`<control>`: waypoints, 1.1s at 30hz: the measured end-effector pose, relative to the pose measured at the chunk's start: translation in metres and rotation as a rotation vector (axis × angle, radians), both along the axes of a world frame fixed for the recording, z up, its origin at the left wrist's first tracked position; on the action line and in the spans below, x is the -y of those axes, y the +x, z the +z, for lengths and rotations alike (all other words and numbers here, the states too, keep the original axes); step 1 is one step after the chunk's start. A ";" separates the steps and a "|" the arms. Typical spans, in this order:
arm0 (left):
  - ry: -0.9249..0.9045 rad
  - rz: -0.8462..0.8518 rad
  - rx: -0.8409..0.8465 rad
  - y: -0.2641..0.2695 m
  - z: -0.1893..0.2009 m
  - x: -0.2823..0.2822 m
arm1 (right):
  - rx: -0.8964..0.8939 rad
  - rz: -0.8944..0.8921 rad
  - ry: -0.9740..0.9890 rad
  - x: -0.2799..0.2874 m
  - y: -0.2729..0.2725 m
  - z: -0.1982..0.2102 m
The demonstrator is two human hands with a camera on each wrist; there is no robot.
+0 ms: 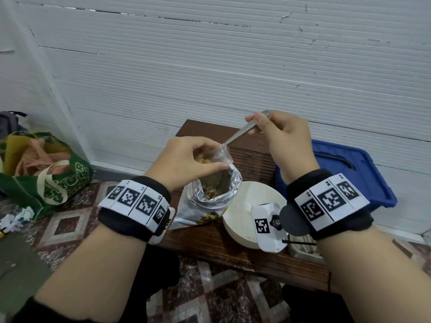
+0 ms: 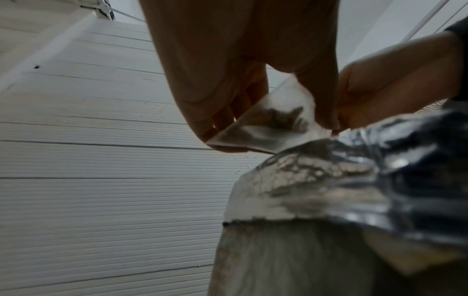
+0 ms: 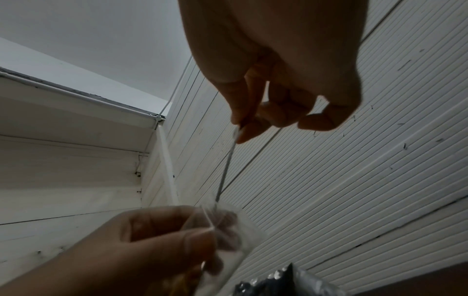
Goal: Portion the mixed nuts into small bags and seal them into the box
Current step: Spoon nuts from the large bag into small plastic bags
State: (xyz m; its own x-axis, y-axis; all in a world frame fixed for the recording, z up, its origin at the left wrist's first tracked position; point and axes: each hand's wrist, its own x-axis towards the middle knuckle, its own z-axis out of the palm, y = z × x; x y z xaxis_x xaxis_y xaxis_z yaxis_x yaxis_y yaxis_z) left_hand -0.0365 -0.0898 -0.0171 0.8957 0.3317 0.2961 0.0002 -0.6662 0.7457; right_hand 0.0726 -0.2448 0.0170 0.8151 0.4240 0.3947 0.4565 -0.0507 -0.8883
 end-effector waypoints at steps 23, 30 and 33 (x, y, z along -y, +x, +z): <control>0.000 0.025 -0.083 -0.014 -0.014 -0.027 | 0.610 0.053 -0.457 -0.001 -0.018 -0.068; -0.036 0.023 -0.106 -0.015 -0.017 -0.032 | 0.563 0.049 -0.572 -0.005 -0.026 -0.087; -0.060 0.004 -0.110 -0.015 -0.016 -0.030 | 0.435 0.045 -0.592 -0.006 -0.023 -0.079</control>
